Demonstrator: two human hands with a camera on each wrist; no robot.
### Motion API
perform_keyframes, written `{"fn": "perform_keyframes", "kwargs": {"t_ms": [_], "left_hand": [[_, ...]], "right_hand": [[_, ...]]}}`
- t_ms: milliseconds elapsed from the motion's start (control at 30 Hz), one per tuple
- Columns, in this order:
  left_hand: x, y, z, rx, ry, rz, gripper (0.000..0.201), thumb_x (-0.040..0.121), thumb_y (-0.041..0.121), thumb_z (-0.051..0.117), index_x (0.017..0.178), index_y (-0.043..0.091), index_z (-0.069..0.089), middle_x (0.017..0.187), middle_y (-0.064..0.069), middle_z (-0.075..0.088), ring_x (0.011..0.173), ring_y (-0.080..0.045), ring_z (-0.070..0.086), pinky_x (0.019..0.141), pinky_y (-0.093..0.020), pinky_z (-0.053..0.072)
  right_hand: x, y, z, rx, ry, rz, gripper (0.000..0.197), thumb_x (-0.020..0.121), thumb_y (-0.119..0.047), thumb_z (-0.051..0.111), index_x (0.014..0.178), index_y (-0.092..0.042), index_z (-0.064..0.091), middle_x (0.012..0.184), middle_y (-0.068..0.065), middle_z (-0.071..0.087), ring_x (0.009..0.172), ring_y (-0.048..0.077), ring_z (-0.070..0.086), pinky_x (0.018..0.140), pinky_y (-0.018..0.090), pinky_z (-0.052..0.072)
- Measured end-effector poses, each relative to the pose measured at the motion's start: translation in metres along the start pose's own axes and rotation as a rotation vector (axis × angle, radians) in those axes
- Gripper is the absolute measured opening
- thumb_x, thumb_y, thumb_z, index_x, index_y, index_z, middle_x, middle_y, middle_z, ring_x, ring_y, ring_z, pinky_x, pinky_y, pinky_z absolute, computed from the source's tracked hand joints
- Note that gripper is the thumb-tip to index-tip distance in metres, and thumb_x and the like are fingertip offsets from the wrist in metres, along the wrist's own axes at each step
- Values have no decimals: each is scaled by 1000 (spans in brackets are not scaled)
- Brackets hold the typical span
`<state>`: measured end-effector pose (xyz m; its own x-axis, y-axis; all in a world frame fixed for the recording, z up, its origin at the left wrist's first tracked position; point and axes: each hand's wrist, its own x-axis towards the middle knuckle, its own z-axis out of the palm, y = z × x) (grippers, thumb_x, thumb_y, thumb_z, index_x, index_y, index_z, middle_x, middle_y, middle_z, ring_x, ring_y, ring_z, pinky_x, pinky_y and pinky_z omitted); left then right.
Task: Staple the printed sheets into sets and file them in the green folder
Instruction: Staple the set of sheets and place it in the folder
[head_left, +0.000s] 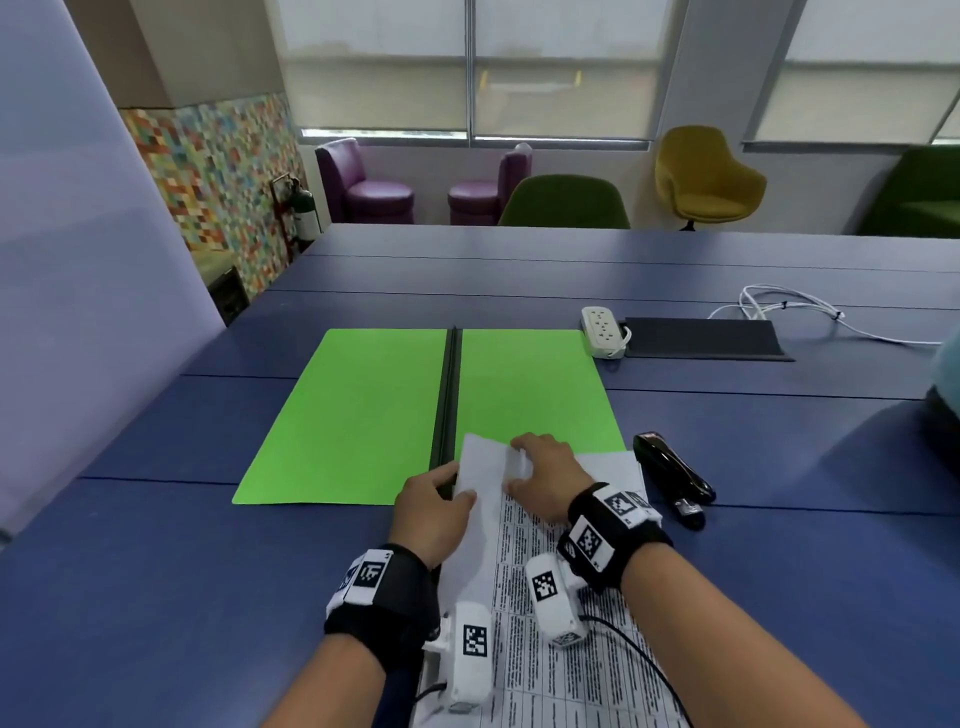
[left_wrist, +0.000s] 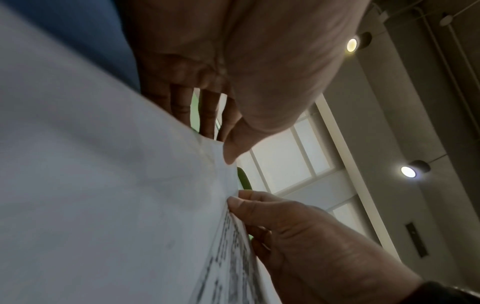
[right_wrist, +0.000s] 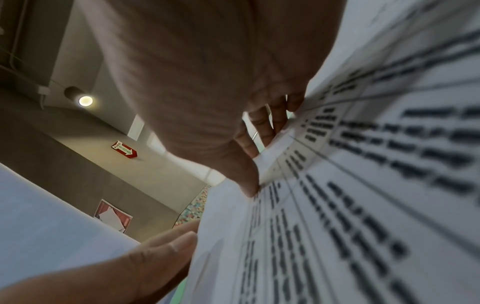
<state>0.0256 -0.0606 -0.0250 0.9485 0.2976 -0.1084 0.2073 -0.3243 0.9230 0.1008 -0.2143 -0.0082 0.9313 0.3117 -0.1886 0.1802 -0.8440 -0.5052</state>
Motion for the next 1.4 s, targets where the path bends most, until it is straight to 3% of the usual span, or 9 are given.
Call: {"fn": "perform_keyframes", "kwargs": {"t_ms": [167,300,433,533,700,833,967,1233,1400], "left_hand": [[-5,3,-1,77,84,40,38,89,14,66,127,12,64,132,0,62,118,-14,60,105,-29,45],[-7,10,0,197,88,128,34,91,18,64,124,11,66,138,-2,58,126,-16,55,110,-31,40],[-9,16,3,181,129,166,20,87,17,69,106,15,76,113,2,73,102,-13,67,95,-28,52],[-8,16,7,65,34,139,10,84,14,73,92,17,77,92,3,76,84,-10,70,77,-26,54],[-10,19,5,-8,-114,149,26,91,22,66,116,27,71,103,12,73,95,-5,67,79,-19,50],[2,9,9,52,-65,124,20,97,23,56,102,18,75,84,-2,73,73,-13,56,69,-26,43],[8,3,7,44,-103,10,26,100,18,49,90,-1,64,67,-4,49,57,-17,39,56,-26,30],[13,3,6,-18,-170,-21,24,102,16,45,99,6,67,85,-7,64,71,-19,54,65,-27,40],[4,11,5,-149,-161,-49,21,102,15,46,101,18,67,106,-4,68,91,-17,60,74,-23,45]], "right_hand": [[-2,0,-2,78,8,-15,50,84,-23,71,127,-21,45,127,8,53,116,30,51,97,46,50],[-6,1,-5,143,45,-50,46,83,-19,73,122,-17,49,119,9,63,101,27,62,77,32,52],[-9,2,-6,203,94,-76,34,84,-17,72,111,-15,52,112,11,68,103,29,65,82,39,56],[-6,3,-5,220,112,-89,27,81,-15,74,98,-14,53,91,7,66,81,27,63,68,36,54],[-2,3,-4,204,130,-104,9,93,-21,61,95,-17,54,90,4,63,75,19,57,59,27,45],[0,6,-5,261,108,-132,15,99,-26,54,108,-17,60,99,4,65,86,23,60,75,34,49],[0,2,-16,364,174,-148,19,100,-25,55,103,-13,70,106,3,71,99,19,63,88,32,50],[-13,1,-28,101,141,-147,35,96,-25,55,131,-23,60,131,0,65,119,23,60,102,39,49],[-13,21,-49,63,189,-35,22,94,-22,56,107,-23,73,117,2,70,106,24,65,90,32,52]]}}
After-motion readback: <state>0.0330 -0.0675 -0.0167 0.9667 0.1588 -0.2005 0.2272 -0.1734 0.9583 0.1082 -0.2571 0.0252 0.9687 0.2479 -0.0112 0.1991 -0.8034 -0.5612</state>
